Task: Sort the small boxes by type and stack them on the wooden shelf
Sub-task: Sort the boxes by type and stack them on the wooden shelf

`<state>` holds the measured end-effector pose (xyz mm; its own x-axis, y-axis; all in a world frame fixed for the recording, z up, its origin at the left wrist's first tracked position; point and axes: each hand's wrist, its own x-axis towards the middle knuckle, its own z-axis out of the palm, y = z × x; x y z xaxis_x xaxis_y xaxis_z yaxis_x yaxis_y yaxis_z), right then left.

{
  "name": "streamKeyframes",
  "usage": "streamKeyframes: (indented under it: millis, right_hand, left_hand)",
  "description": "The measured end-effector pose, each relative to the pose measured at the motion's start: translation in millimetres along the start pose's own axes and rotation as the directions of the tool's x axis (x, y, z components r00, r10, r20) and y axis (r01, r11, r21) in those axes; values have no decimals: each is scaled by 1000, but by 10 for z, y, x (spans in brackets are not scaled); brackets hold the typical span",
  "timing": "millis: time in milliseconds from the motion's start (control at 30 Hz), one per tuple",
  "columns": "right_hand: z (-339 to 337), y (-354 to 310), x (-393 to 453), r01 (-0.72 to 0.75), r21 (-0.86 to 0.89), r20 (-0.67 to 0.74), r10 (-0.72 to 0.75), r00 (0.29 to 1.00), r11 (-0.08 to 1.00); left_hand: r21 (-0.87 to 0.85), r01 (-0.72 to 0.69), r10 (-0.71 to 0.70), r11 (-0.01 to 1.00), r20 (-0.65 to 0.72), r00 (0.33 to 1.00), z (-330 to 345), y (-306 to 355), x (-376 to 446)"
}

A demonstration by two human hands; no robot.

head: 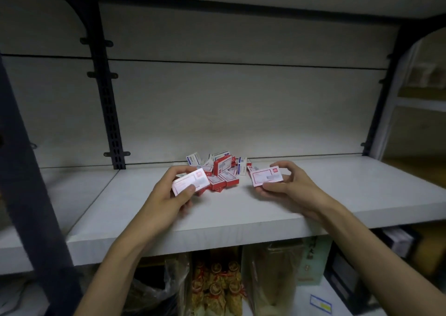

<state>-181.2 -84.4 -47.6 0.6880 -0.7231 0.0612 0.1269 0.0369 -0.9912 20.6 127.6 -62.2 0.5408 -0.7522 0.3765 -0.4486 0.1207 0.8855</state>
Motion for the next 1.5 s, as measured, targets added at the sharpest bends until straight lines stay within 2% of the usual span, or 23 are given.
streamKeyframes:
  millis: [167,233,367,500,600,1033,1367,1500]
  right_hand:
    - [-109,-129,-331,102,8,-39,-101,994,995]
    - [-201,-187,-466,125,-56,-41,-127,991,991]
    - [-501,-291,-726,145,-189,-33,-153,988,971]
    - [-876,-341,-961,155,-254,-46,-172,984,955]
    - [-1206,-393,-1147,145,-303,-49,-167,985,942]
    - [-3319,-590,-1976,151,-380,-125,-212,969,913]
    - [-4926,-703,-2300,115,-364,-165,-186,969,924]
    - [-5549,-718,-2241,98,-317,-189,-164,968,943]
  left_hand:
    - [-163,-43,66,986,133,989,298,153,93]
    - [-194,-28,66,981,193,979,474,194,115]
    - [-157,-62,104,986,280,954,919,349,105]
    - [-106,-154,182,982,340,923,1397,537,78]
    - [-126,-172,207,977,372,905,1772,694,44]
    - [-117,-208,239,971,499,833,3911,1405,-159]
    - [-149,-209,257,966,532,807,5515,1876,-289]
    - [-99,-237,251,967,563,787,6118,1984,-185]
